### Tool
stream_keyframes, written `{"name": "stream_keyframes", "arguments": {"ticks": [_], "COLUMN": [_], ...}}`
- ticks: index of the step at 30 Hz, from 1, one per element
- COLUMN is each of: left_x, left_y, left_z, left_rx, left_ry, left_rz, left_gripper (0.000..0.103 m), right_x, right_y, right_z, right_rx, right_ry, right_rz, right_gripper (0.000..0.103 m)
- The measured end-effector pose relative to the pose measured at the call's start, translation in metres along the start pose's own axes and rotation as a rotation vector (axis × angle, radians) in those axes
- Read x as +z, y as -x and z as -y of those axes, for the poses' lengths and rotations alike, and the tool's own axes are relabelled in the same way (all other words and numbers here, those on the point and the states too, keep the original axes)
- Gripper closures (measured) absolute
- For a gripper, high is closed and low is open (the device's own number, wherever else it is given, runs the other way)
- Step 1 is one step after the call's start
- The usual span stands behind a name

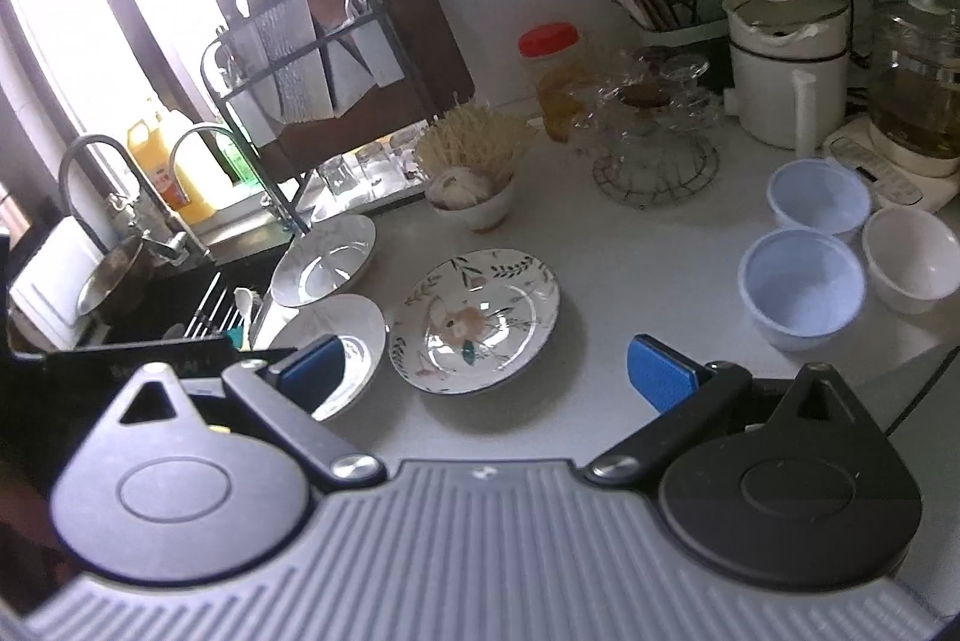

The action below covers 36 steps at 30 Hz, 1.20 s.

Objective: Organize plates and bowls
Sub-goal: 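Move both grippers toward the rim of the leaf-print white bowl, then close both grippers on the rim of the leaf-print white bowl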

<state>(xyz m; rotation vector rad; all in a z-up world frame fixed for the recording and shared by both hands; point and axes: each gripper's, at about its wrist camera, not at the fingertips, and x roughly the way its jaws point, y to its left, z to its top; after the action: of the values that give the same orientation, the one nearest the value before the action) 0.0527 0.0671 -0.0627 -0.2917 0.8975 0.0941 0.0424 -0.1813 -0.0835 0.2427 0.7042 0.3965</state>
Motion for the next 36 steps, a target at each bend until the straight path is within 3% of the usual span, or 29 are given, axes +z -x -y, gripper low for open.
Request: {"name": "stream_keyframes", "arguments": {"ticks": [7,11,16,19,26,32,36], "left_x": [0.029,0.038,0.053,0.059,0.059,0.056,0.052], "left_y": [-0.032,-0.052,-0.067,-0.078,-0.115,-0.147,-0.161], "left_z": [-0.049,-0.072,-0.107,-0.125,-0.170,-0.198,-0.213], "left_rx": [-0.016,0.013,-0.002,0.035,0.015,0.021,-0.015], "left_ry": [-0.011,-0.015,0.064,0.050,0.070,0.070,0.056], "left_rz": [-0.020,-0.024,-0.032,-0.036,-0.091,-0.138,-0.157], "left_gripper": [0.001,0.001,0.001,0.001,0.001,0.001,0.002], "right_x": [-0.001,-0.004,-0.007,-0.010,-0.024,-0.044,-0.051], "right_y": [-0.046,-0.070,-0.098,-0.118,-0.168,-0.201,-0.217], "right_z": [-0.028,-0.044,-0.057,-0.063,-0.074,-0.078,-0.081], "right_rx": [0.018,0.036,0.086,0.113,0.160,0.155,0.154], "right_ry": [-0.082,-0.045,-0.052,-0.053,-0.113,-0.167,-0.210], "right_rz": [-0.091,-0.113,-0.154,-0.174,-0.235,-0.257,-0.260], "right_gripper": [0.003,0.003,0.003,0.005,0.021,0.021,0.024]}}
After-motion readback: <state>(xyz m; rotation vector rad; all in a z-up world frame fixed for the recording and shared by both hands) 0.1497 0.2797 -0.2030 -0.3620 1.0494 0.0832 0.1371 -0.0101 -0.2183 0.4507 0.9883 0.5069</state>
